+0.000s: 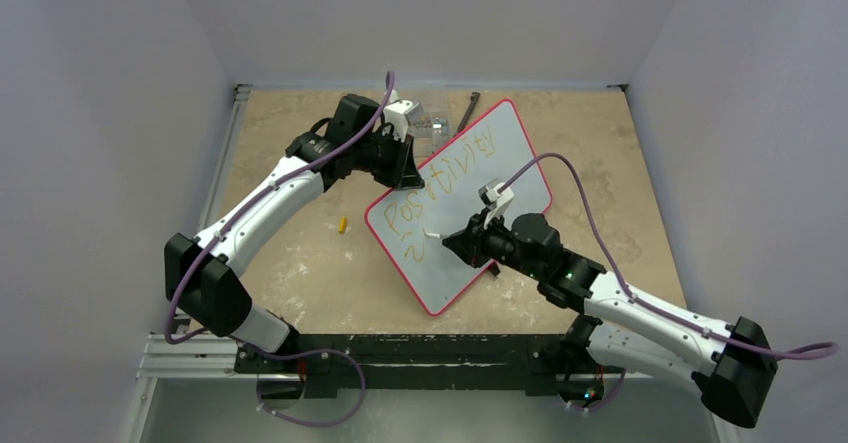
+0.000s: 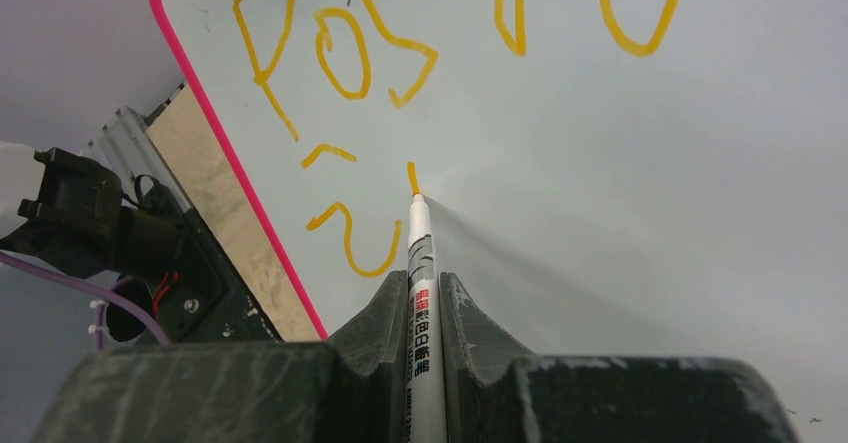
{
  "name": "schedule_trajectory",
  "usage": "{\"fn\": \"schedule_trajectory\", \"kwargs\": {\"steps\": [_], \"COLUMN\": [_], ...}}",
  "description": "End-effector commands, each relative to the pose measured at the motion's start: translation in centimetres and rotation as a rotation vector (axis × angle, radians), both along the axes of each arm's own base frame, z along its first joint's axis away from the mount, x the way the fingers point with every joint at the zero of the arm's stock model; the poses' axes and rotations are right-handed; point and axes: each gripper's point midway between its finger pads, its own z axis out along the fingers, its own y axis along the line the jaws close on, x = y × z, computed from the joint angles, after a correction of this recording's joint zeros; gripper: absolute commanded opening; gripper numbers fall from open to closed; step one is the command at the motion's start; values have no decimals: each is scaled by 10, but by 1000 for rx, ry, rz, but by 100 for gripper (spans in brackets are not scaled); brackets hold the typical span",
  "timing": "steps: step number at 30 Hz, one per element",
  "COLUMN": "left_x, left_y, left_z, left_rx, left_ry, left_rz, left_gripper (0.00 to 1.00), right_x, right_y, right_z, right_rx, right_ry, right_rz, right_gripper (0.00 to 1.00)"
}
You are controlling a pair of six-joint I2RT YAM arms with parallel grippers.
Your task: Write a sentence on the whiteboard
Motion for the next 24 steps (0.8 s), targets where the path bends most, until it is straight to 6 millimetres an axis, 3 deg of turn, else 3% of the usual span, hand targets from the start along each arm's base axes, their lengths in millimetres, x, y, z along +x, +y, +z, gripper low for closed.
{"fn": "schedule_trajectory", "kwargs": {"steps": [1,14,24], "left_x": [1,1,0], "left_y": [33,34,33], "left_z": [-23,-21,-22], "left_rx": [169,167,167], "left_ry": [-8,-14,-10], "left_rz": [73,75,72], "left_gripper": [0,0,0], "right_x": [-7,-16,-5], "right_y": [-14,-23,-12], "right_z": [-34,-48,-13], "right_rx": [-67,-86,-57], "right_ry": [74,131,64], "right_rz": [-28,-43,-30], "right_gripper": [0,0,0]}}
